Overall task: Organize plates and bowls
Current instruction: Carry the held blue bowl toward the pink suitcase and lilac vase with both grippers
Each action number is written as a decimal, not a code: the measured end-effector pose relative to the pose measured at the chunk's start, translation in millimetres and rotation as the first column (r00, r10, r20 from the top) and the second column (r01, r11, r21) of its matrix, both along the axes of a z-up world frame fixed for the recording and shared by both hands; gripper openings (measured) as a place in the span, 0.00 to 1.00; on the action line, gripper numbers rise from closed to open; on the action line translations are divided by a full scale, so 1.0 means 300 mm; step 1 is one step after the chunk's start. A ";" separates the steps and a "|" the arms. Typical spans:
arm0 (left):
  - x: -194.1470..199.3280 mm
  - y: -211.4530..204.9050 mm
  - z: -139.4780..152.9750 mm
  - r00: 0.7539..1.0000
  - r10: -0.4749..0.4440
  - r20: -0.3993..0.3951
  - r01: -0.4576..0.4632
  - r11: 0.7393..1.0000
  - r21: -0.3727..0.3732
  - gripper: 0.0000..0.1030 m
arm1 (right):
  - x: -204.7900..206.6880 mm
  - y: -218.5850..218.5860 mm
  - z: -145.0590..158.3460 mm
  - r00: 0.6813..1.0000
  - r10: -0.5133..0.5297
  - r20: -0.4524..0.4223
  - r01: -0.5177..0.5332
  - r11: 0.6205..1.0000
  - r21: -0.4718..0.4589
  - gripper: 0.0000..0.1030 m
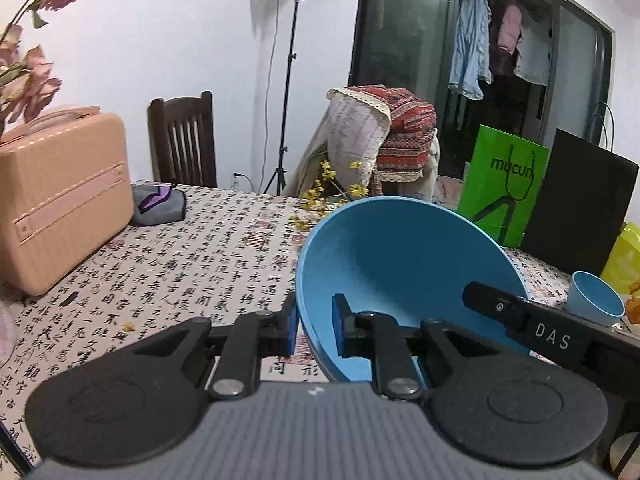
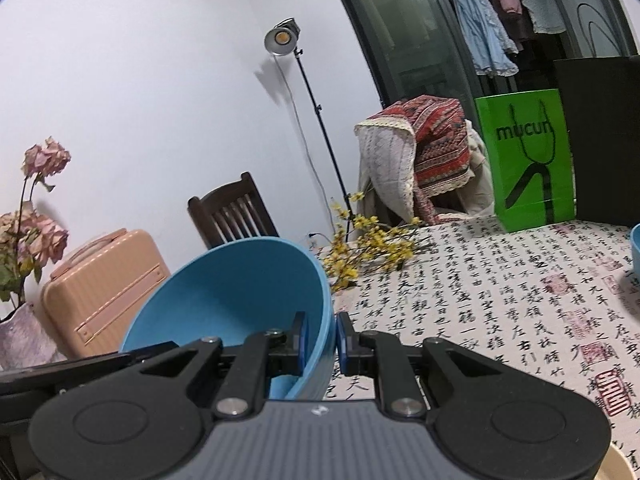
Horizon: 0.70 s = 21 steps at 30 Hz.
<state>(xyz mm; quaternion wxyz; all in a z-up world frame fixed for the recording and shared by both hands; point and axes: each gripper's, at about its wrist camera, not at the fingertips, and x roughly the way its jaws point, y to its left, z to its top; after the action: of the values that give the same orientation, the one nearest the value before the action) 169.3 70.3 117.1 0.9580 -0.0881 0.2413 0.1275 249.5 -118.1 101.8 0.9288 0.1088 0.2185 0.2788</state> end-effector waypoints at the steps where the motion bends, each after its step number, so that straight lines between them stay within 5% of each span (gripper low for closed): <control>1: -0.005 0.005 0.001 1.000 0.005 0.000 -0.005 1.000 0.000 0.17 | -0.003 0.008 0.000 1.000 0.005 0.000 -0.005 1.000 0.000 0.14; 21: -0.123 0.104 0.015 0.995 0.105 0.006 -0.105 0.995 -0.003 0.17 | -0.053 0.143 0.000 0.994 0.110 -0.005 -0.110 0.994 -0.001 0.14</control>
<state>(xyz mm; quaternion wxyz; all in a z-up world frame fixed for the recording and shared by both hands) 132.4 101.5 121.5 0.9507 -0.1021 0.2335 0.1769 233.5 -75.3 101.9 0.9115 0.0969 0.2267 0.3292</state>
